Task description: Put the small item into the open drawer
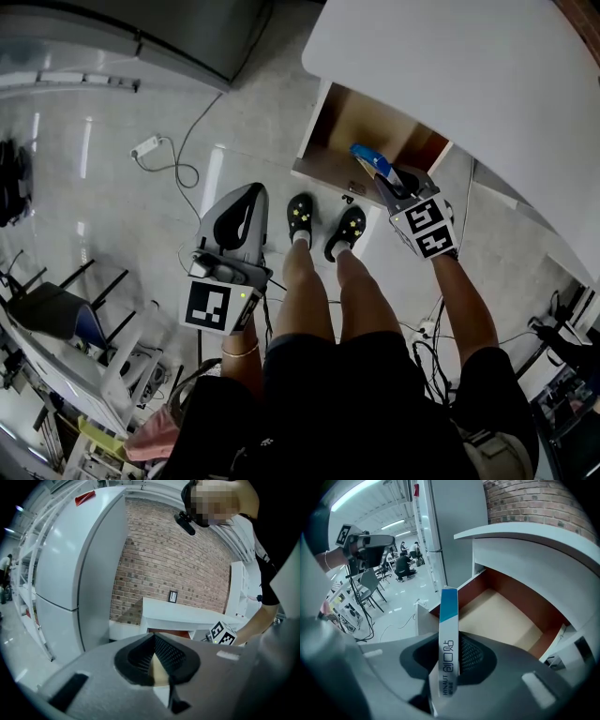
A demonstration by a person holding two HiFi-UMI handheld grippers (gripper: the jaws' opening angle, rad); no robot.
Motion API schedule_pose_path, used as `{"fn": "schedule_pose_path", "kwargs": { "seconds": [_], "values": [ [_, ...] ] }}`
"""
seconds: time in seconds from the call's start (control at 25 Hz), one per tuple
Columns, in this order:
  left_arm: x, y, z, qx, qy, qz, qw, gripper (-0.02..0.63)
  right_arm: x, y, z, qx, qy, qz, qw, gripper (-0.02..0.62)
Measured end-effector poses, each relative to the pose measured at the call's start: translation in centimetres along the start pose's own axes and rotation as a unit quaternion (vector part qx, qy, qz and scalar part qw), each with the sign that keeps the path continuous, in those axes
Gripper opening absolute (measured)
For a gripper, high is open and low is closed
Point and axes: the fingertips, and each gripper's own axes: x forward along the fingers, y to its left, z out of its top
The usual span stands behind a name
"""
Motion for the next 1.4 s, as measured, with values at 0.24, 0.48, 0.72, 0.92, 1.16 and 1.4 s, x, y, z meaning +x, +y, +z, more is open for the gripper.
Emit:
{"fn": "schedule_pose_path", "kwargs": {
  "seconds": [0.24,0.48,0.72,0.92,1.16,1.4],
  "values": [
    [0.8,0.1,0.0,-0.001,-0.006,-0.004,1.0,0.002,1.6,0.0,-1.3,-0.022,0.029,0.006,0.999,0.086],
    [1.4,0.3,-0.1,0.0,-0.002,-0.005,1.0,0.002,2.9,-0.1,-2.2,-0.06,0.06,0.006,0.996,0.086],
    [2.2,1.7,-0.3,-0.004,0.003,-0.001,1.0,0.003,5.2,-0.5,-2.6,-0.08,0.09,0.015,0.993,0.086],
    [2.7,3.4,-0.7,-0.01,0.008,0.007,0.9999,0.002,7.5,-0.7,-2.9,-0.097,0.114,0.025,0.988,0.086],
    [2.5,3.6,-0.6,-0.021,0.004,0.014,0.9997,0.002,8.2,-0.8,-3.8,-0.123,0.137,0.03,0.983,0.086],
    [2.3,3.6,-0.6,-0.027,-0.001,0.021,0.9994,0.002,8.5,-1.3,-4.3,-0.131,0.148,0.036,0.98,0.086]
  ]
}}
